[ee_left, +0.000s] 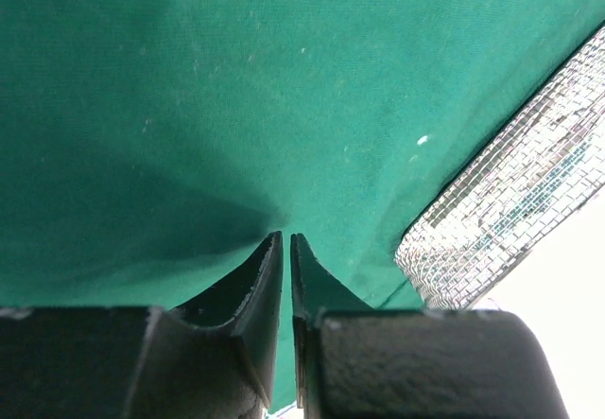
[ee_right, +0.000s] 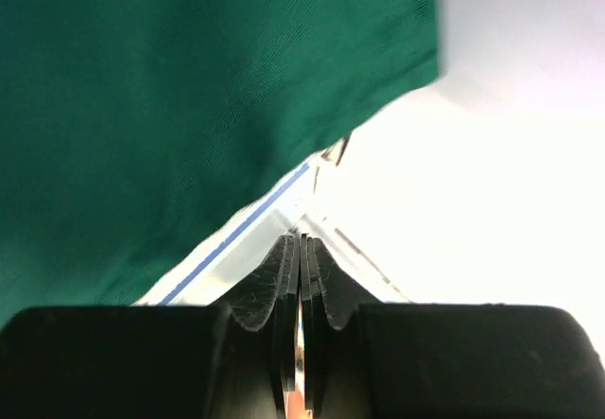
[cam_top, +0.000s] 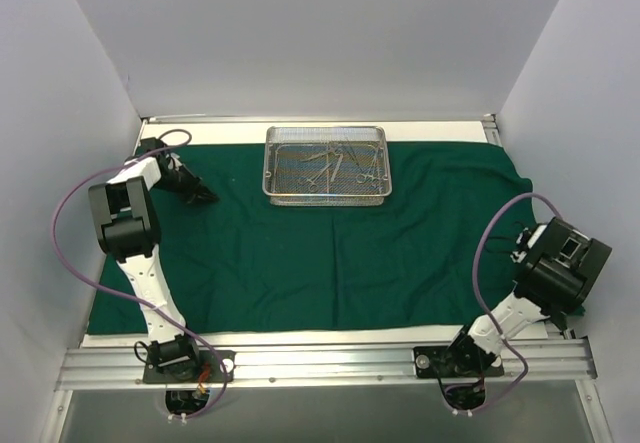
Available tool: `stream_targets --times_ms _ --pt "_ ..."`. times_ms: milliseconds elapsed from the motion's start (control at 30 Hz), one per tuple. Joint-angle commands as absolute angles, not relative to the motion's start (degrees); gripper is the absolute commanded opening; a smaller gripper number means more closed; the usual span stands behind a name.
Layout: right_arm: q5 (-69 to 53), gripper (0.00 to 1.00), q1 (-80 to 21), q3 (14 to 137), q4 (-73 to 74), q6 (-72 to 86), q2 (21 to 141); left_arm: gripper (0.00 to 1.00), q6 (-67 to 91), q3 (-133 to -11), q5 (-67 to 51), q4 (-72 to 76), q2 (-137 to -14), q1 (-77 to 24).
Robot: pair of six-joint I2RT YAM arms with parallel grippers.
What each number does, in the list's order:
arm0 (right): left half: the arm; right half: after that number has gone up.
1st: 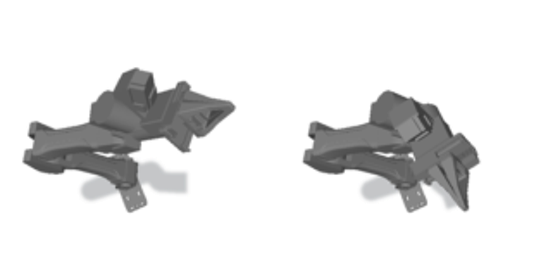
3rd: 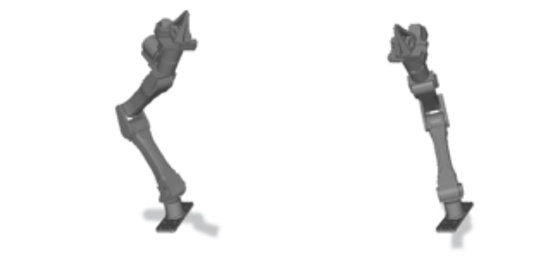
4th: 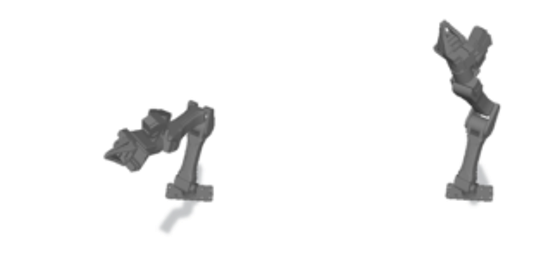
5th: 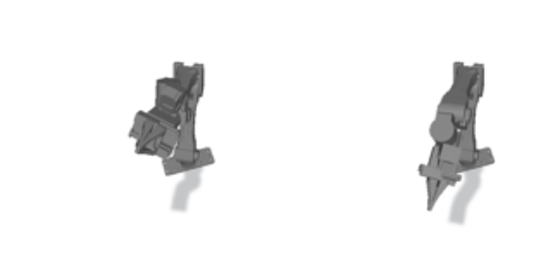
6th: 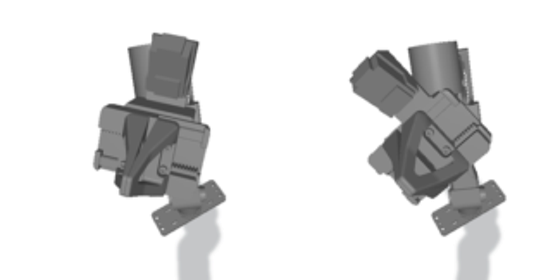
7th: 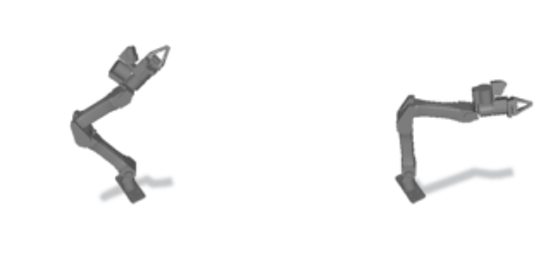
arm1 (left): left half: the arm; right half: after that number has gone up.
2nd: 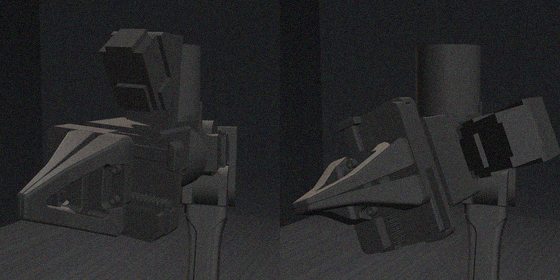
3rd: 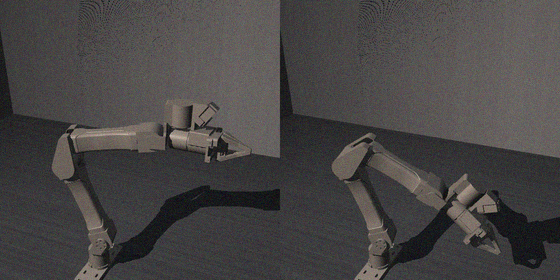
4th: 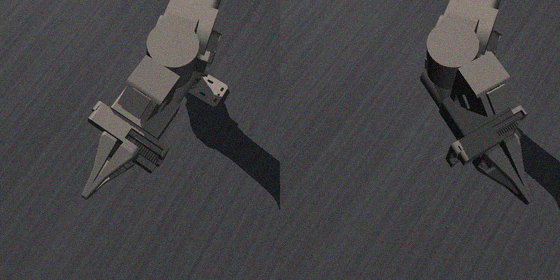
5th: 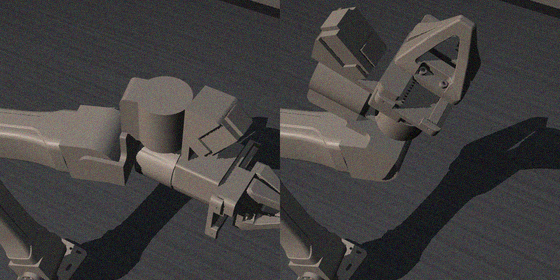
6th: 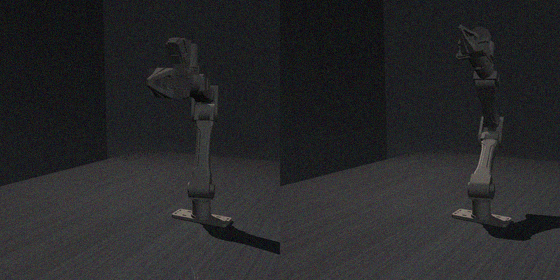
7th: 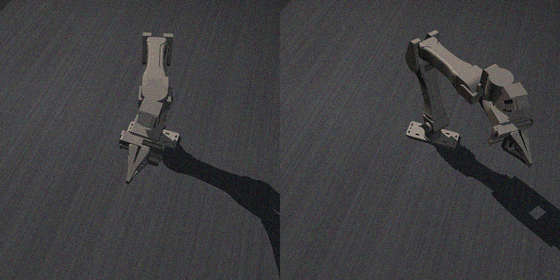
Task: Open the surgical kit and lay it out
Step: Smooth out the surgical kit at the center of the board.
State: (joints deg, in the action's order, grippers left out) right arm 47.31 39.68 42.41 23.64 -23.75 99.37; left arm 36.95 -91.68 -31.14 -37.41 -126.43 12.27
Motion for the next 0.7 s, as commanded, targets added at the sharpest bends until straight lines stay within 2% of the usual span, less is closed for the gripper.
stream_targets --times_ms 0,167,300,533,667 --pt "47.72 0.0 35.35 44.46 24.69 -26.37 95.37 0.15 35.95 -91.49 -31.73 -34.89 -124.36 12.83" --pt "46.87 0.0 28.13 50.44 24.35 -25.4 93.69 0.15 36.91 -90.44 -31.82 -33.57 -124.98 12.66" --pt "44.23 0.0 27.77 54.31 24.35 -22.51 101.32 0.15 37.09 -92.54 -31.73 -34.71 -125.24 12.66" --pt "42.72 0.0 29.62 46.24 16.97 -19.6 108.01 0.15 36.48 -92.64 -31.38 -36.65 -122.96 12.75" --pt "42.97 0.0 33.21 40.96 14.59 -19.69 105.03 0.15 35.16 -92.29 -30.5 -37.88 -122.43 13.18"
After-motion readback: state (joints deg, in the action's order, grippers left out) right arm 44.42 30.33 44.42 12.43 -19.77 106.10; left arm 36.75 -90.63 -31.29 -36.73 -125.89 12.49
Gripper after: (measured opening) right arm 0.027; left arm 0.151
